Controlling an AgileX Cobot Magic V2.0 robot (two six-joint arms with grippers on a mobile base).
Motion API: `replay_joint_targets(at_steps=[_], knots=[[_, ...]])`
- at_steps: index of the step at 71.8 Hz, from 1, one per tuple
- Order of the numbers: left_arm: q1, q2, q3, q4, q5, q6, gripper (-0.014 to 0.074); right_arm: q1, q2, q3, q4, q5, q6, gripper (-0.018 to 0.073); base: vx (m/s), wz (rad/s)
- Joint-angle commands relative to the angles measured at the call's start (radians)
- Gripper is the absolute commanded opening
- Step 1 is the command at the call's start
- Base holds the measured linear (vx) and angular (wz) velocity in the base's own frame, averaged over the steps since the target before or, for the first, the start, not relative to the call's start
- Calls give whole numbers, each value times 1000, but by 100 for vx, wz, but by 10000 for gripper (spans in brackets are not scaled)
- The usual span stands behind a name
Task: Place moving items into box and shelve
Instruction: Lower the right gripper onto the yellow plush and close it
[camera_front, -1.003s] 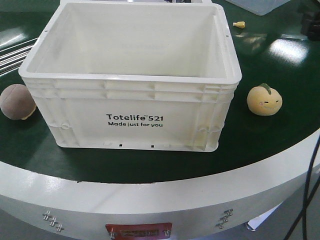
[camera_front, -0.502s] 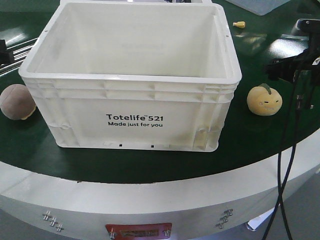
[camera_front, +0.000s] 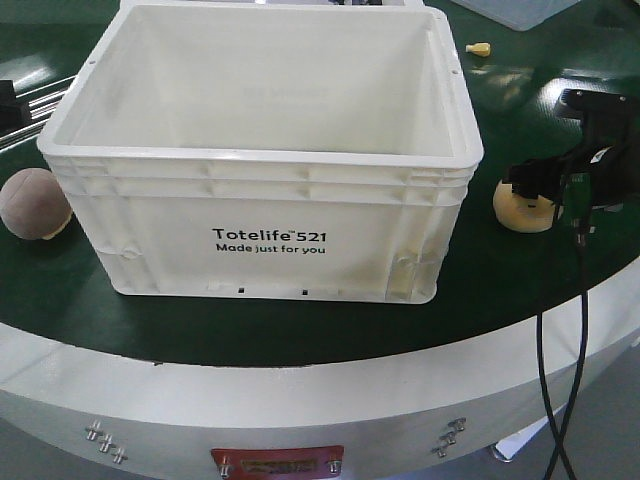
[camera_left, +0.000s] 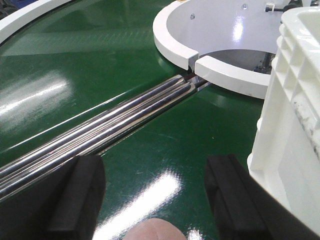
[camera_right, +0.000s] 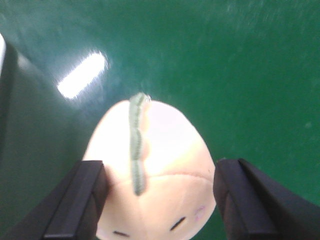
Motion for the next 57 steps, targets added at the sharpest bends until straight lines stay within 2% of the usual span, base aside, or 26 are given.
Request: replay_joint_targets(at_steps=[1,9,15,20,28,57], knots=[[1,-31,-38,-9,-91,-9,549,2,-25,-30,1,-39,0,494,0,0],[1,-31,-38,-9,-91,-9,549,2,-2,-30,5,-24,0,473,0,0],[1,-31,-38,-9,-90,-9,549,2,6,-30,15,-14,0,391,0,0],[1,-31,-38,-9,-88,-9,549,2,8,-30,20,-11,0,253,0,0],[1,-29,-38,-9,-90,-11,549,2,8,-30,20,-12,0,-22,0,0],[5,91,-73,-9,-115,-11,549,2,8,-30,20,-12,-6,-16,0,0]])
